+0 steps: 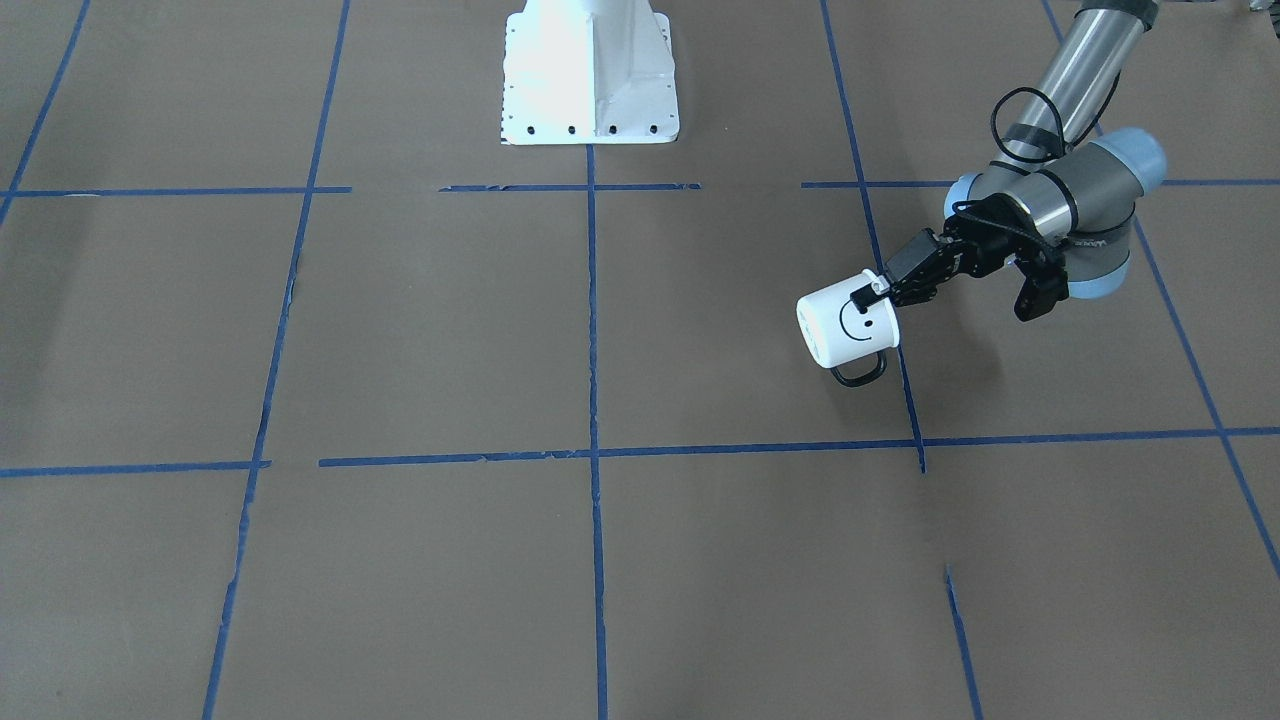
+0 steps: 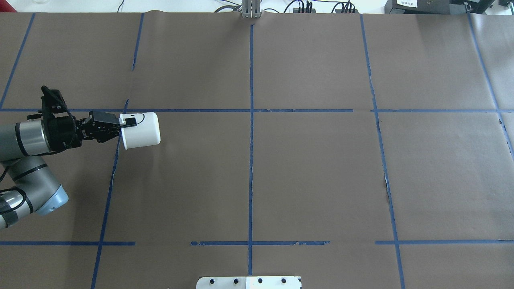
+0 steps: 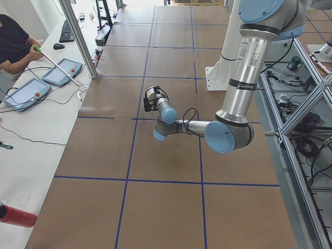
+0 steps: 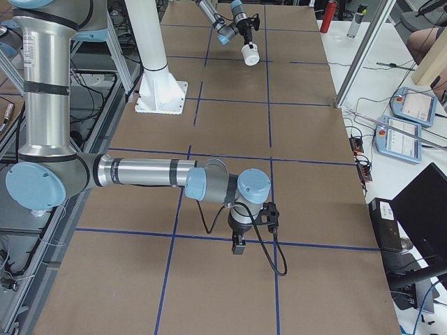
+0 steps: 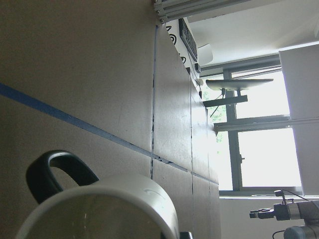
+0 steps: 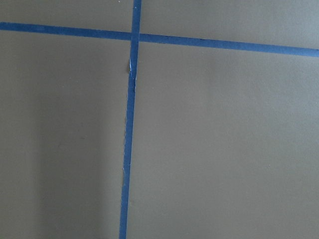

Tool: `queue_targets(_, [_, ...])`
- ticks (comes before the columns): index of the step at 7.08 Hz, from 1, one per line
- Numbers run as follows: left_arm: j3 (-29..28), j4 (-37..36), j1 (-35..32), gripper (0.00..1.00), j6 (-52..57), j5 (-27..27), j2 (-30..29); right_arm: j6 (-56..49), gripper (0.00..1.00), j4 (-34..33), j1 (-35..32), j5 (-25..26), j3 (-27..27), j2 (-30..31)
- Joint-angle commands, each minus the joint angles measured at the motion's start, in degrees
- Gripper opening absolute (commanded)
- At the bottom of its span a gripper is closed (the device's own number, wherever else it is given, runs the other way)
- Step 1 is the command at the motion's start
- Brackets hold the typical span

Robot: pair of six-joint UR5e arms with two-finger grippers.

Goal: Flip mug
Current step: 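Lift the mug with the left gripper and swing it toward the table center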

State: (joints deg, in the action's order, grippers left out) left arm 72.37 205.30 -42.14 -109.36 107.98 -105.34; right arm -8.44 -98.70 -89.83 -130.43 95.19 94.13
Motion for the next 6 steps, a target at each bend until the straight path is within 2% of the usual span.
queue_targets(1, [9.16,-22.91,0.04,0.00,-0.06,-0.14,-4.32,0.00,1.00,0.00,0.00,0.00,0.00,0.00])
queue_targets(2, [10.93,-33.63,0.13,0.00,-0.06,-0.75,-7.65,0.00,1.00,0.00,0.00,0.00,0.00,0.00])
queue_targets(4, [13.50,-59.72,1.26,0.00,0.55,-1.54,-16.51,0.00,1.00,0.00,0.00,0.00,0.00,0.00])
queue_targets(6, [13.50,-83.10,5.99,0.00,0.72,-7.67,-25.57,0.00,1.00,0.00,0.00,0.00,0.00,0.00])
